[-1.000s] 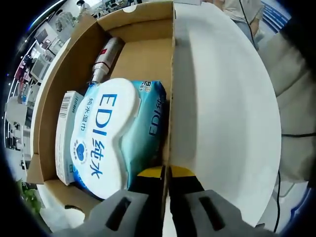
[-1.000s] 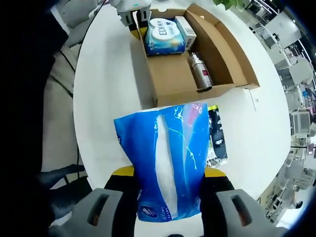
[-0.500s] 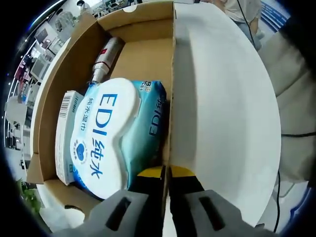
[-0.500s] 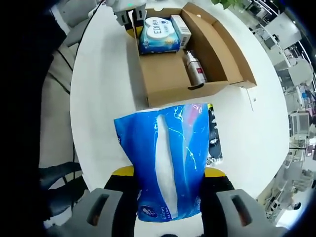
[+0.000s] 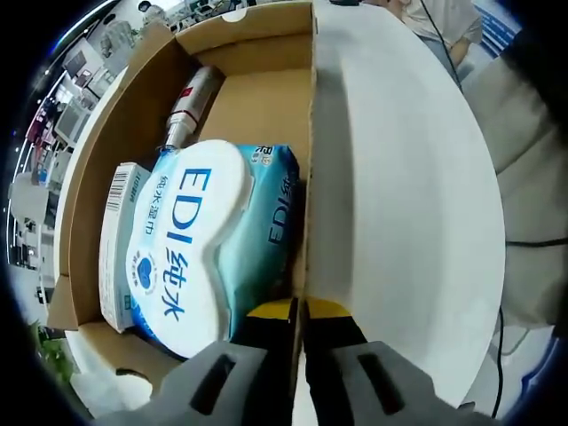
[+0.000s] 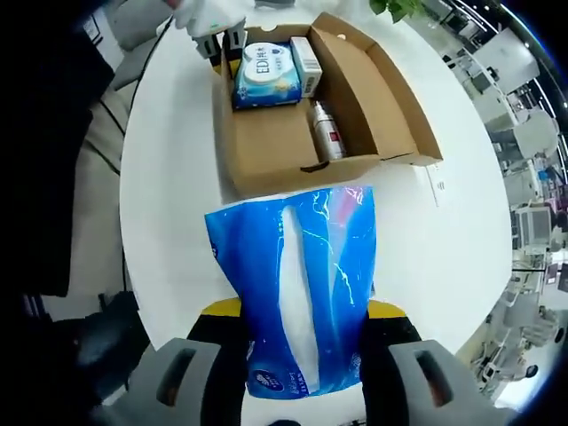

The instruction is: Operate the shoe box by opening the lid, removing the specified soft item, and placing it in the target area until the item is outside and the box remains undamaged.

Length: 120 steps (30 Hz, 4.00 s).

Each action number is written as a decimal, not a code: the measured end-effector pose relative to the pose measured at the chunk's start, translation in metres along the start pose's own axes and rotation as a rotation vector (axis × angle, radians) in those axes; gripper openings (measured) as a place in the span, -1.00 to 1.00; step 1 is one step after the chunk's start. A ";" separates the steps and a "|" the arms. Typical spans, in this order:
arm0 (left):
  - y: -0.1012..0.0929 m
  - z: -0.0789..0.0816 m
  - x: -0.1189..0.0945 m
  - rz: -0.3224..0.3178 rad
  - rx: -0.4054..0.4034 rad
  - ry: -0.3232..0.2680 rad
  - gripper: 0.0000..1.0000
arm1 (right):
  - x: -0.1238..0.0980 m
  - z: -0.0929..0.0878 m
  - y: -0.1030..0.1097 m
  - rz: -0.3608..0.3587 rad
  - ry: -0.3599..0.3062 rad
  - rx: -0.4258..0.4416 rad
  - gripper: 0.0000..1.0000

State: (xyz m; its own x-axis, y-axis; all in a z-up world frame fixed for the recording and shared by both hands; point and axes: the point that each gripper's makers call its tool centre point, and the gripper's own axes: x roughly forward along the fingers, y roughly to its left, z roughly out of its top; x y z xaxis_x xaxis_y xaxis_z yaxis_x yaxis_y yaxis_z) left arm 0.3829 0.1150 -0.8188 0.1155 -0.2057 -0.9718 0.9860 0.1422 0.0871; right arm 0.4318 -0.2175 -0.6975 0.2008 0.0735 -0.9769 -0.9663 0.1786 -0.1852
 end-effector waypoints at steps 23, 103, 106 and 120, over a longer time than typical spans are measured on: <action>0.001 0.001 0.001 -0.001 -0.007 0.000 -0.97 | 0.030 -0.004 -0.029 -0.026 -0.010 0.000 -0.08; 0.000 0.001 0.000 -0.006 -0.021 0.001 -0.97 | 0.102 0.001 -0.030 0.031 0.026 -0.069 -0.01; 0.000 0.001 0.000 -0.007 -0.021 0.000 -0.97 | 0.101 0.001 -0.032 0.029 0.027 -0.062 0.00; 0.000 0.001 0.000 -0.008 -0.022 -0.002 -0.97 | 0.103 0.001 -0.031 0.046 0.047 -0.063 0.12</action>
State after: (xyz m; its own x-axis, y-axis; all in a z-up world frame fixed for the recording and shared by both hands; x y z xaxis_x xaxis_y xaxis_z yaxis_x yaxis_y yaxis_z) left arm 0.3834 0.1139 -0.8189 0.1079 -0.2086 -0.9720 0.9840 0.1616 0.0746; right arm 0.4828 -0.2150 -0.7919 0.1499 0.0338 -0.9881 -0.9828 0.1140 -0.1452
